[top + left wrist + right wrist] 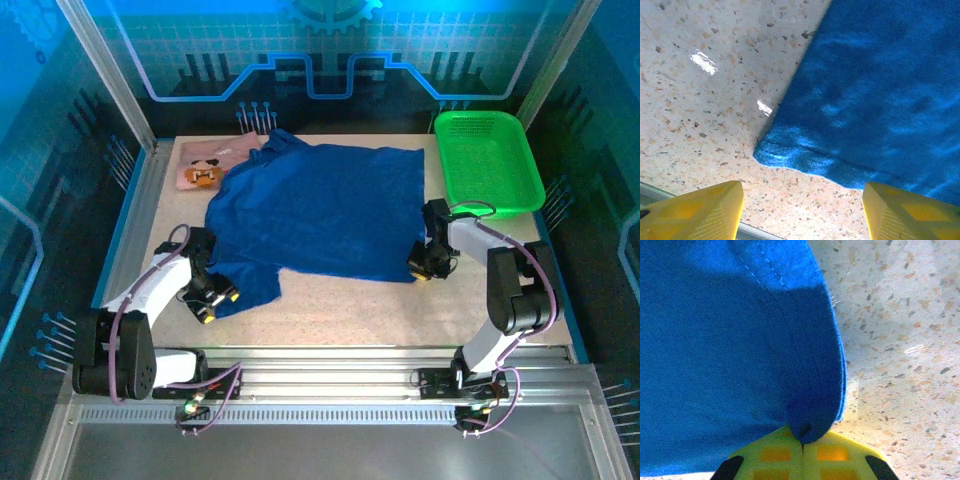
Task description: Fold and stack the t-shirts
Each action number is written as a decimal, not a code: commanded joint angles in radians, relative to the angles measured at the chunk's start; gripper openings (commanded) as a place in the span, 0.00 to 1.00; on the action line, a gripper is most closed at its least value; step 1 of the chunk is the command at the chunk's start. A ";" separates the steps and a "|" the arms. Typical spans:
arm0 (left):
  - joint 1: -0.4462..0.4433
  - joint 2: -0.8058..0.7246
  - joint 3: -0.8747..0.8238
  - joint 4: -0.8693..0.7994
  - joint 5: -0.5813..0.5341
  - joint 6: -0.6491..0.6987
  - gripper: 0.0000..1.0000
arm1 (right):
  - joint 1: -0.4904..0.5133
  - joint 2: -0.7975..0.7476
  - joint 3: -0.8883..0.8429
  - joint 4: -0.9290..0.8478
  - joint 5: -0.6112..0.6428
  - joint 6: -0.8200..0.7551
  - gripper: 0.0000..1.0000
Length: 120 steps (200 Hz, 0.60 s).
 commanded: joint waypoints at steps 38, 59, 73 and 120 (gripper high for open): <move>0.013 0.072 -0.097 0.115 0.002 -0.038 0.56 | -0.016 -0.047 0.015 -0.046 0.018 -0.014 0.02; 0.040 0.105 -0.110 0.179 0.009 -0.041 0.46 | -0.015 -0.058 0.017 -0.052 0.016 -0.016 0.02; 0.044 0.125 -0.095 0.203 -0.001 -0.038 0.42 | -0.015 -0.068 0.017 -0.055 0.009 -0.021 0.02; 0.057 0.185 -0.051 0.286 0.013 -0.022 0.25 | -0.014 -0.107 0.005 -0.071 -0.002 -0.049 0.02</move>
